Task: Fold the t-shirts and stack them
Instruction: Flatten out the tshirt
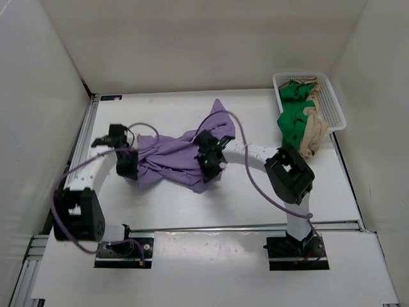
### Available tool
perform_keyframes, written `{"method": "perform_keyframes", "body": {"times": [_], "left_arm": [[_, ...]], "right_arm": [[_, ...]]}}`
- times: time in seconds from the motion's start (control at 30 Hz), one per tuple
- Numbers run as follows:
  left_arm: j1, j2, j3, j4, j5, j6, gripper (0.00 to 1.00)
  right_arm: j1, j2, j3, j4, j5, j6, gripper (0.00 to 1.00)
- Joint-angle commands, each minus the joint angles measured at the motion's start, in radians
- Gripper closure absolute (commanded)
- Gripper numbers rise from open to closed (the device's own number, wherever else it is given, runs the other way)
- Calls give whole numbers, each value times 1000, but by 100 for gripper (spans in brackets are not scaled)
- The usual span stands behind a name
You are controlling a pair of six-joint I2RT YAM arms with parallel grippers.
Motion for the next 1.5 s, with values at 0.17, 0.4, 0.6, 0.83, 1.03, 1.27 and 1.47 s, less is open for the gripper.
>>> {"method": "perform_keyframes", "body": {"times": [0.17,0.4,0.6,0.83,1.03,1.27,1.47], "left_arm": [[149,384,1002,-120,63,1,89],[120,377,1185,-2,95,1,89],[111,273,870,18,77,1,89],[146,79,673,29,40,1,89],[146,47,556,-135,90,1,83],[97,-102,100,-527,-45,1,51],[59,2,313,-201,182,1,0]], "right_arm": [[-584,-125,674,-308,251,-126,100],[-647,-359,621,-254,233,-148,100],[-575,-548,311,-196,271,-157,100],[-606,-696,297,-196,317,-166,100],[-606,-706,400,-255,216,-156,100],[-606,-1000,-155,-321,137,-39,100],[-615,-1056,-468,-199,58,44,100]]}}
